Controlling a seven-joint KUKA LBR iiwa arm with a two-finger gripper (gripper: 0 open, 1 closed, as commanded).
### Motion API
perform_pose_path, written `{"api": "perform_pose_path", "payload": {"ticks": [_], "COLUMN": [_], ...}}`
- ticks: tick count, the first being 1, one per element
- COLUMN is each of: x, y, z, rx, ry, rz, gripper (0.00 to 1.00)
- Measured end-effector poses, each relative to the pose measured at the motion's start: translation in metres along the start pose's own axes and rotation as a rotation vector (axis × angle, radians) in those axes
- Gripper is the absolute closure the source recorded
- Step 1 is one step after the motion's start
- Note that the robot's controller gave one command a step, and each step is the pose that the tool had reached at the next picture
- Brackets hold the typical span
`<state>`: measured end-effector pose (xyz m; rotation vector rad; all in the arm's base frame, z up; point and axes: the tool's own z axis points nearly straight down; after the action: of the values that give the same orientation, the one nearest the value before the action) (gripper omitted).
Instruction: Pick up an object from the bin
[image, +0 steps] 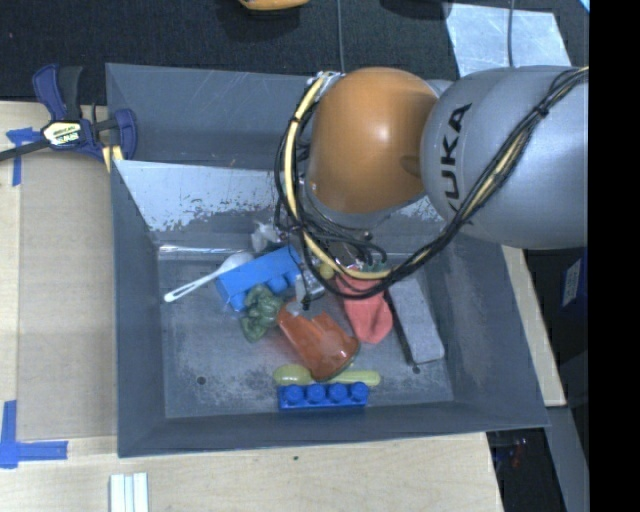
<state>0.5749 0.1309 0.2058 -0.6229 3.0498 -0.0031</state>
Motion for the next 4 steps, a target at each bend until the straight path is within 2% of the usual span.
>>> {"api": "perform_pose_path", "payload": {"ticks": [1,2,3,4], "x": [-0.003,-0.005,-0.006,-0.006], "y": [-0.001,-0.006,-0.003,-0.003], "z": [0.045,0.068,0.126,0.126], "rx": [0.001,-0.001,-0.003,-0.003], "ry": [-0.007,-0.008,-0.002,-0.002], "rz": [-0.005,0.252,0.254,0.255], "gripper": [0.0,0.0,1.0,1.0]}}
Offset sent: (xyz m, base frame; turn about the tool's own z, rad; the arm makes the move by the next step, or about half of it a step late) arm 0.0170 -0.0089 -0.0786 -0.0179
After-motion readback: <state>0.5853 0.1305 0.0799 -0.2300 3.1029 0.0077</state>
